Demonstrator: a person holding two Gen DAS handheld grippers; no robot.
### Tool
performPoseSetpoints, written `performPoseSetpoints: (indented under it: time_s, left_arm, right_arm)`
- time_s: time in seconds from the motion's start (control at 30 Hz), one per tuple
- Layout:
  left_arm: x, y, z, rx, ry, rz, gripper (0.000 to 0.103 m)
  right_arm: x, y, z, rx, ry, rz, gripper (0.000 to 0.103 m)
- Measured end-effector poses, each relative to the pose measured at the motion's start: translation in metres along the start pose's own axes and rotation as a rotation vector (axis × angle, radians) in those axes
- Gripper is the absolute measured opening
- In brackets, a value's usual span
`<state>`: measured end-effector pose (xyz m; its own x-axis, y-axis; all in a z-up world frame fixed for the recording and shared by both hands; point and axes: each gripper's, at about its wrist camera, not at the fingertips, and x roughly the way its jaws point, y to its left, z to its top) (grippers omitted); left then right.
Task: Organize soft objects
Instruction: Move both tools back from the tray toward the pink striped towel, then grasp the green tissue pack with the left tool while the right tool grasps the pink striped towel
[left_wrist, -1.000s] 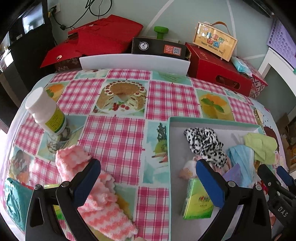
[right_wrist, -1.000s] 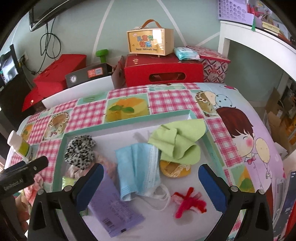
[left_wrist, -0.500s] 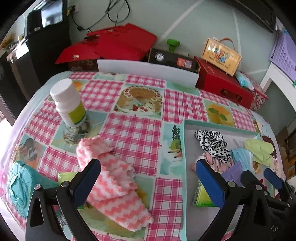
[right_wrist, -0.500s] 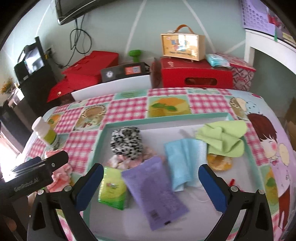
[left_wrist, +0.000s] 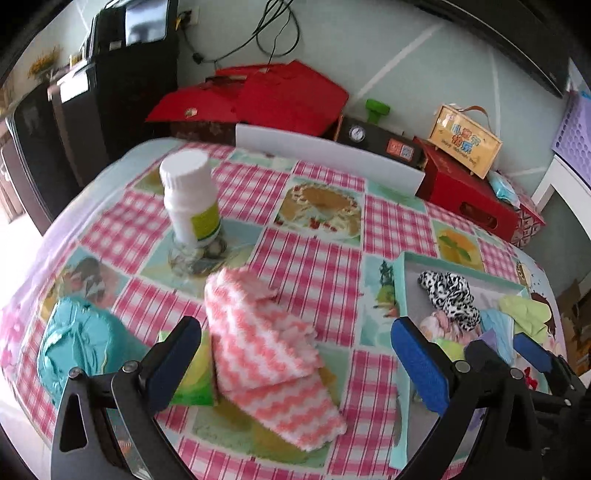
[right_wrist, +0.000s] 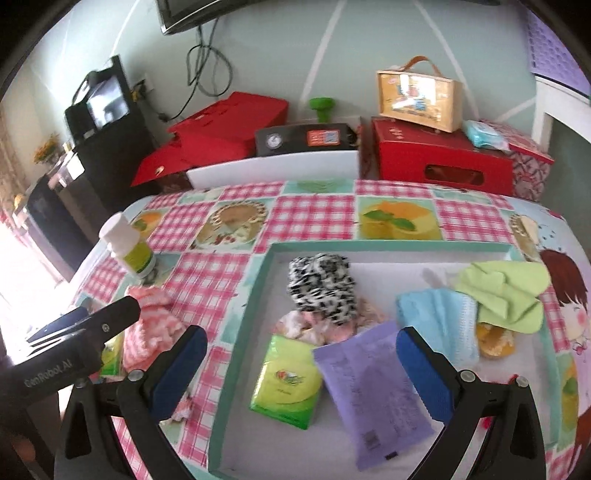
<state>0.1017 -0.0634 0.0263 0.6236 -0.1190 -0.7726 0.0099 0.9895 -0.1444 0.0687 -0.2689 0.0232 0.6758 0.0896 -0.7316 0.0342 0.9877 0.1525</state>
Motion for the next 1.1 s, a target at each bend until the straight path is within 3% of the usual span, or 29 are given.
performPoseSetpoints:
  time_s: [0.4,0.5,0.8,1.1]
  left_arm:
    - [-0.005,0.018,0.002,-0.050,0.068,-0.025,0.102]
    - [-0.011,0.027,0.005,-0.075,0.057,-0.042,0.102]
    - [-0.026,0.055,0.018,-0.120,-0.009,0.000,0.102]
    - [-0.013,0.074,0.030,-0.112,0.028,0.025,0.102]
  right_arm:
    - [0.017,0.055,-0.013,-0.158,0.065,0.123,0.103]
    - [0.022,0.066,-0.015,-0.175,0.081,0.148,0.103]
    - [0.028,0.085,-0.015,-0.181,0.087,0.198,0.103]
    - [0.050,0.119,-0.018,-0.214,0.119,0.215,0.103]
